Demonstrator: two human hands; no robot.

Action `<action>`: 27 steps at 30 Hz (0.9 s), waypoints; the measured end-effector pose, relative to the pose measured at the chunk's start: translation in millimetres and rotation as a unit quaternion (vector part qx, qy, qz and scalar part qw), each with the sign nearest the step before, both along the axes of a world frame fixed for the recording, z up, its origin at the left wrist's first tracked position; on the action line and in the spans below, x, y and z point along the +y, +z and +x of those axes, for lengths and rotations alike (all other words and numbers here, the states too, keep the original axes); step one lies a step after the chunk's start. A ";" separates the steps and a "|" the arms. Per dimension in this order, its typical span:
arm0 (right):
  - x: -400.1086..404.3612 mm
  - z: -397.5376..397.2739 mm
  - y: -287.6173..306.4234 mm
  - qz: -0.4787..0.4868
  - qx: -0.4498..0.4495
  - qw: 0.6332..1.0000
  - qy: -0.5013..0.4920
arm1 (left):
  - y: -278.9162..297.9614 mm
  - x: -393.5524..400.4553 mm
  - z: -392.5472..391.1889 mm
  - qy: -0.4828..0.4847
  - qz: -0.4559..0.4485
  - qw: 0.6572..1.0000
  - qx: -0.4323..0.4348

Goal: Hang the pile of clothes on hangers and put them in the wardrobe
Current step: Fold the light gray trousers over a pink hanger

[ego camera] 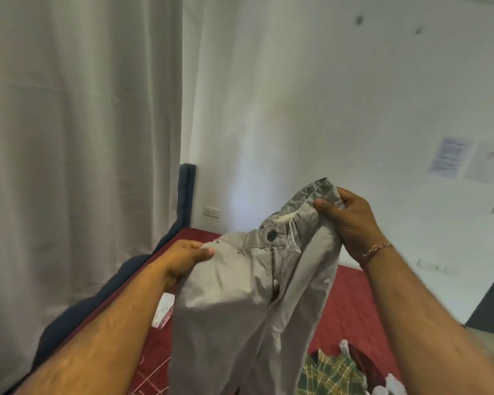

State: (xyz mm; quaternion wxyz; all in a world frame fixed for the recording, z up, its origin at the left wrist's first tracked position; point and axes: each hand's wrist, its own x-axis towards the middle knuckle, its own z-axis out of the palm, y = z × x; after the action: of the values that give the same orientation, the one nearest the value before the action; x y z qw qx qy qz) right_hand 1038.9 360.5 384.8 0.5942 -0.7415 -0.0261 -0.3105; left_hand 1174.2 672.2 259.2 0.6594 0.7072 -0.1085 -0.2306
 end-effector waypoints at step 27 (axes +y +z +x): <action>78.5 59.1 10.2 -0.181 0.203 0.906 -0.324 | 108.2 -5.1 34.9 0.129 -0.056 0.981 -0.135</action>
State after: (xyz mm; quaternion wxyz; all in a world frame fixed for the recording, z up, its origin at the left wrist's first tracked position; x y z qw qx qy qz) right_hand 1098.0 439.0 395.0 0.3092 -0.8509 0.2805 -0.3188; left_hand 1209.1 667.1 367.5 0.7018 0.7015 -0.1172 -0.0399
